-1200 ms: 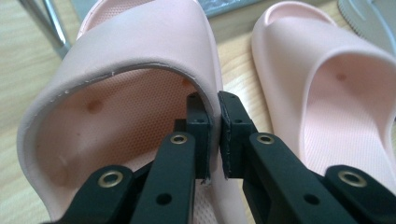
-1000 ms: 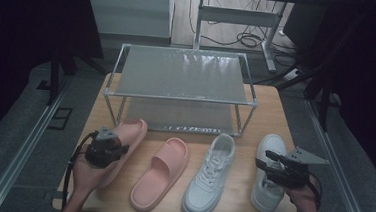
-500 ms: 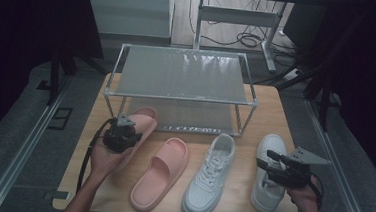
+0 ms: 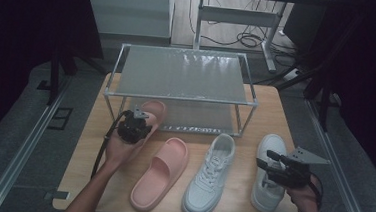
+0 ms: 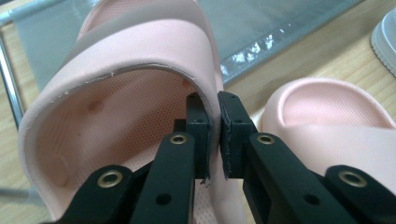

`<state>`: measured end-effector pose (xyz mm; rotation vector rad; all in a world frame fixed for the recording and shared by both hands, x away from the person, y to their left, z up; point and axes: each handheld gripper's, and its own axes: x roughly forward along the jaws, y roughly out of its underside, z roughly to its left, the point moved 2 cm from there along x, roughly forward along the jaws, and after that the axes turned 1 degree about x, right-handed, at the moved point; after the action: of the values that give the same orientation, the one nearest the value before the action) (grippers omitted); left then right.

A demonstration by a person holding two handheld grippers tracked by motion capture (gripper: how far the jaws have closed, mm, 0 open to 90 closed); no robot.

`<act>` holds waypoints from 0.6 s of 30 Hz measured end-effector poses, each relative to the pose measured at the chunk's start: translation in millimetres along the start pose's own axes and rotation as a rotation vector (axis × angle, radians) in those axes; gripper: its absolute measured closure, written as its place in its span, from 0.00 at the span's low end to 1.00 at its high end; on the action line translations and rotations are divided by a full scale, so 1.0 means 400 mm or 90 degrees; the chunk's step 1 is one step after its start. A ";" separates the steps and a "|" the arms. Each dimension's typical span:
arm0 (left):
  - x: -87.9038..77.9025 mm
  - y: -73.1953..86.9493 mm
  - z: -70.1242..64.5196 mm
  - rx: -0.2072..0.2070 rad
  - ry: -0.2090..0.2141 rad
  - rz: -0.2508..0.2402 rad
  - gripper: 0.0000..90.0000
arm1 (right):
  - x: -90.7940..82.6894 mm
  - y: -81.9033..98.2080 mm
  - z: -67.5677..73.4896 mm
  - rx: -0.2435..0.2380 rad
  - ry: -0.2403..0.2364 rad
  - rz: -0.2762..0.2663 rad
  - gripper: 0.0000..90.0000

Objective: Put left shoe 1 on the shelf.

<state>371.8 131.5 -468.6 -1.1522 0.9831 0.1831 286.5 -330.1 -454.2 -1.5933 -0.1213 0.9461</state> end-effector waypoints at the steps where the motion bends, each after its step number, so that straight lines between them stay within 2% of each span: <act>1: 0.006 -0.006 -0.002 0.004 -0.003 0.000 0.94 | -0.001 0.000 -0.001 0.000 0.001 -0.001 0.51; 10: 0.044 -0.036 -0.014 0.009 -0.005 0.002 0.94 | -0.007 -0.002 -0.002 0.000 0.005 -0.008 0.52; 18: 0.080 -0.057 -0.024 0.014 -0.018 -0.007 0.94 | 0.000 -0.001 0.000 -0.002 0.002 -0.004 0.52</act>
<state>398.8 102.6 -476.8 -1.1325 0.9521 0.1791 286.5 -330.0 -453.9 -1.5962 -0.1256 0.9391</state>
